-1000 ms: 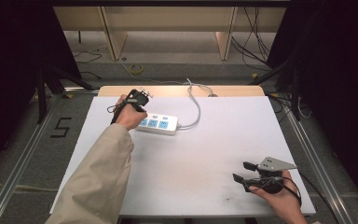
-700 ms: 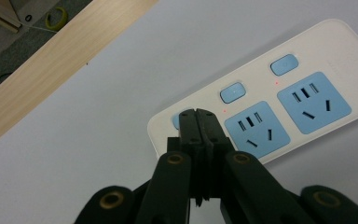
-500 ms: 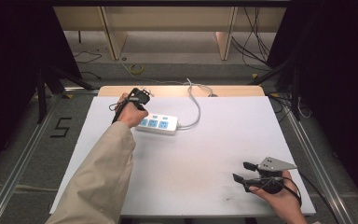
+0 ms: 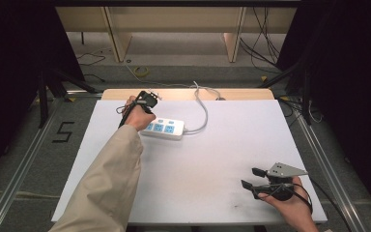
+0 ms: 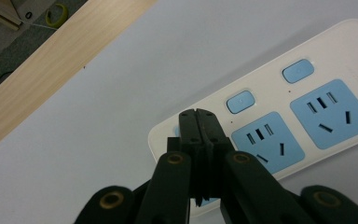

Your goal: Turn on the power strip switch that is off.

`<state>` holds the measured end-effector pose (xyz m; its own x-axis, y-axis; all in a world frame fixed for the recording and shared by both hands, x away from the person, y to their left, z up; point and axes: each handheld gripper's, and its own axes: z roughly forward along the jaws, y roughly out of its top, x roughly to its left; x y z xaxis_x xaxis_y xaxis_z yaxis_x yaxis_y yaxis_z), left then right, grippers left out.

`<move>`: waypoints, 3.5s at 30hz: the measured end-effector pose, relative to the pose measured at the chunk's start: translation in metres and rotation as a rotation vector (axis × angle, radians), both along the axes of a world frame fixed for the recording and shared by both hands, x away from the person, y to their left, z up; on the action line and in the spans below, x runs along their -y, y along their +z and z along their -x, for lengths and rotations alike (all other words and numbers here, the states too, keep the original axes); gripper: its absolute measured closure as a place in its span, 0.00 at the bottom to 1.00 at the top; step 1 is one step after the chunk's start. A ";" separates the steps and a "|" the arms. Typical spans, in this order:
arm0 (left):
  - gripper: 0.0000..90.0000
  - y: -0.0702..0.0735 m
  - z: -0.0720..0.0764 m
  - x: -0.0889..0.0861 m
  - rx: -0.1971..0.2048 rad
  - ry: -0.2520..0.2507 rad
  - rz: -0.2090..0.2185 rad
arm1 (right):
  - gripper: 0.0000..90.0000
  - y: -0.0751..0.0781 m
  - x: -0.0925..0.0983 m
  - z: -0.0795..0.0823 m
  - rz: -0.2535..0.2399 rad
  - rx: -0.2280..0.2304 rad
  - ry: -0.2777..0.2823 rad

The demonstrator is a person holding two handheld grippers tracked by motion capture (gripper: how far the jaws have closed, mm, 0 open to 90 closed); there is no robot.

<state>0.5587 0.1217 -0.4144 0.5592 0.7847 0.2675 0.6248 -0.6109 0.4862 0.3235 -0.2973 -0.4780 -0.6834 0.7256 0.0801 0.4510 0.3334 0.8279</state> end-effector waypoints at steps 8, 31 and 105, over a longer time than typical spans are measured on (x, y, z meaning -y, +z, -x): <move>1.00 -0.002 -0.006 0.004 -0.004 0.004 -0.012 | 0.38 0.000 0.000 0.000 -0.002 -0.003 -0.001; 1.00 -0.014 -0.014 0.000 -0.016 0.021 -0.008 | 0.38 0.000 0.000 0.001 -0.004 -0.004 -0.003; 1.00 -0.022 -0.024 -0.007 -0.041 0.078 0.035 | 0.38 0.000 0.001 0.001 -0.001 -0.004 -0.001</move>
